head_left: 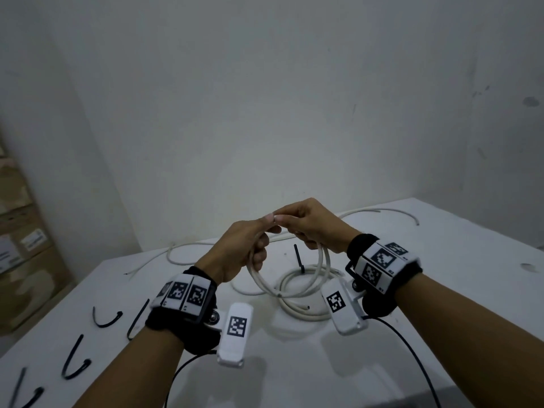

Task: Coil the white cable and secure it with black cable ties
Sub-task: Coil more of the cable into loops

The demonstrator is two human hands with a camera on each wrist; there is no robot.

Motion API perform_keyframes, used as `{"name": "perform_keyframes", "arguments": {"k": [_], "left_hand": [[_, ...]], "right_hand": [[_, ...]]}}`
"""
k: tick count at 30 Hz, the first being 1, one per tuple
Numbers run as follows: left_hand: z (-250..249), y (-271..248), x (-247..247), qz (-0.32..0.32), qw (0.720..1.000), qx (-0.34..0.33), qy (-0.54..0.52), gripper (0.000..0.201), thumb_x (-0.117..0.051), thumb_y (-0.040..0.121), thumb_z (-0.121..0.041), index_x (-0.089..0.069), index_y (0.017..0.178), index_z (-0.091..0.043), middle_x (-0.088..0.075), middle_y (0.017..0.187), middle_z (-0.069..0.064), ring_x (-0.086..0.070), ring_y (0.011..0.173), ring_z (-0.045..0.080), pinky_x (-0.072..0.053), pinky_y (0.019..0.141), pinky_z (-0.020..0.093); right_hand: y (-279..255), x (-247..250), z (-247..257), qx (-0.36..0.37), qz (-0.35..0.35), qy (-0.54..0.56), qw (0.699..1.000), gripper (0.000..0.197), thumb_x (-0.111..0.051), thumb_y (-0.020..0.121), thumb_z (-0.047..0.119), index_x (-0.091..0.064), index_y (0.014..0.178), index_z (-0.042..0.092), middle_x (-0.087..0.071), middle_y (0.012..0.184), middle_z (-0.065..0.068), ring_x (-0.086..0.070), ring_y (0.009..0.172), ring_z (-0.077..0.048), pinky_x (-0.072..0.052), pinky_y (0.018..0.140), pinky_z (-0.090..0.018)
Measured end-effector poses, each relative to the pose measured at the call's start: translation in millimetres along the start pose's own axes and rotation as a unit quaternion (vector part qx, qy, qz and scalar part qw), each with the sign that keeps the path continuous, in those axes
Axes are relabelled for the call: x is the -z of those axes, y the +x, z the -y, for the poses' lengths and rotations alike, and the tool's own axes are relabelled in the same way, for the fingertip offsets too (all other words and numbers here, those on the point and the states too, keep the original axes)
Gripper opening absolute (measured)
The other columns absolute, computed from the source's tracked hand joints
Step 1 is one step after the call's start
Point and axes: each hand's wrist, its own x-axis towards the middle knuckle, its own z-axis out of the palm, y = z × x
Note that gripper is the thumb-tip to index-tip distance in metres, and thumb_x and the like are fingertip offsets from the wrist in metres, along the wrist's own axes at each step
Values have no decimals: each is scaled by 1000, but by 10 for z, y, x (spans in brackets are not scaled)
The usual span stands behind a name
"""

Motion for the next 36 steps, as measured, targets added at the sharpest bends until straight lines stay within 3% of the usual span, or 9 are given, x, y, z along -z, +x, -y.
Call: {"name": "perform_keyframes", "arguments": {"k": [4,8,11,13,17,19,28,32,36], "left_hand": [[69,28,-68,-69,997,-26,-18,29,-46,100,-34,-56,89,-9,-27,48,-10,-23,39,7,-24,37,18],[131,53,-42,-137,986,-23,-93,27,-47,100,-33,-53,85,-11,-27,48,-9,-23,37,7,-24,37,19],[171,48,-53,-150,982,-21,-113,27,-46,100,-33,-52,86,-11,-28,50,-8,-23,37,7,-26,37,20],[187,28,-81,-139,983,-20,-122,27,-46,100,-33,-52,86,-11,-28,51,-6,-25,38,8,-32,37,21],[206,-10,-83,-99,982,5,-161,30,-45,100,-36,-51,85,-11,-29,50,-5,-30,41,11,-38,41,24],[208,-21,-65,-81,980,19,-181,33,-44,100,-38,-49,82,-11,-30,49,-4,-31,41,13,-39,43,26],[224,-45,20,0,964,59,-261,41,-40,99,-40,-49,71,-12,-31,50,-1,-31,41,15,-44,49,29],[213,-28,11,-6,961,61,-268,40,-42,97,-36,-42,63,-16,-24,46,-5,-23,35,12,-34,41,21],[240,-3,-58,-44,965,50,-254,41,-45,98,-43,-43,67,-17,-23,46,-6,-22,34,9,-31,36,20]], "right_hand": [[29,-23,-20,10,-23,-3,1000,23,-61,92,22,-69,103,3,-44,55,-1,-37,42,-11,-38,37,-21],[-25,17,-135,-26,-51,98,994,18,-65,89,23,-63,95,6,-51,62,-4,-48,46,-15,-49,43,-28],[-66,-9,-181,-37,-60,174,982,14,-62,92,19,-61,96,5,-52,67,-7,-50,48,-15,-52,45,-29],[-58,-24,-190,-37,-66,210,975,14,-57,94,16,-61,100,4,-51,67,-7,-49,45,-12,-49,41,-25],[-33,-9,-187,-67,-62,238,967,18,-51,97,19,-60,109,8,-42,60,0,-31,36,-4,-24,34,-13],[-30,-12,-170,-77,-58,226,969,22,-48,99,23,-62,111,11,-33,54,6,-23,37,-4,-19,34,-12],[-20,-27,-134,-114,-104,218,964,18,-53,95,19,-69,99,12,-25,49,8,-18,38,-6,-14,36,-11],[-19,-34,-165,-114,-110,231,960,18,-54,94,19,-70,98,12,-24,51,7,-17,39,-6,-15,36,-11],[-21,-26,-210,-107,-114,201,967,20,-54,94,18,-71,100,12,-26,54,4,-21,40,-8,-18,38,-15]]}}
